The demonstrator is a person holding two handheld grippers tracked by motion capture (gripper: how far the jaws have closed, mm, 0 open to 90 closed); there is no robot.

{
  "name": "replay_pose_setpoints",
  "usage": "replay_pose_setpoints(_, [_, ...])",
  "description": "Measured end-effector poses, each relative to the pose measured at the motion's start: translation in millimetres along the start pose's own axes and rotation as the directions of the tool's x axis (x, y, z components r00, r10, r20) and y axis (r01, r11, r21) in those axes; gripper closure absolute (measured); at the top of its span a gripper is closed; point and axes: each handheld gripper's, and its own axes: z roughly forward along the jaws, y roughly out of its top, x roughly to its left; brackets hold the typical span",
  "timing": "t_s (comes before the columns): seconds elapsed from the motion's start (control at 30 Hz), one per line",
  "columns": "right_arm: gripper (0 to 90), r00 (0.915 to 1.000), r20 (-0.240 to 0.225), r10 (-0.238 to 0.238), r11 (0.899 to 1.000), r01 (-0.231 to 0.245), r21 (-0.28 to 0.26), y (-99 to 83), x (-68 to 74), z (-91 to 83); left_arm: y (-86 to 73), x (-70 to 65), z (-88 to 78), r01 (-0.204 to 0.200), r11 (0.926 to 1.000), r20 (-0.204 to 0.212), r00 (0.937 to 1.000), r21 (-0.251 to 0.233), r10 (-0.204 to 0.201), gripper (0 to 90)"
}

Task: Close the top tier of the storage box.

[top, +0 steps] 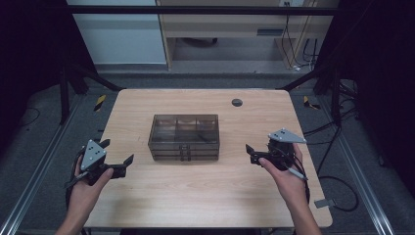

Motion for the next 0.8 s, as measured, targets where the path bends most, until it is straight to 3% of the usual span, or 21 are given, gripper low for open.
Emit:
replay_pose_setpoints(0.37, [5.9, 0.9996, 0.026, 0.011, 1.000, -0.012, 0.029, -15.9, -14.4, -3.3, -12.4, 8.0, -0.3, 0.002, 0.9998, -0.013, 0.9999, 0.020, -0.001, 3.4])
replay_pose_setpoints(0.8, [7.3, 0.9973, 0.070, 0.021, 0.998, -0.024, 0.051, -46.7, -25.5, 2.7, -26.7, 18.1, 2.2, 0.001, 0.9989, -0.030, 0.9996, 0.047, 0.001, 3.4])
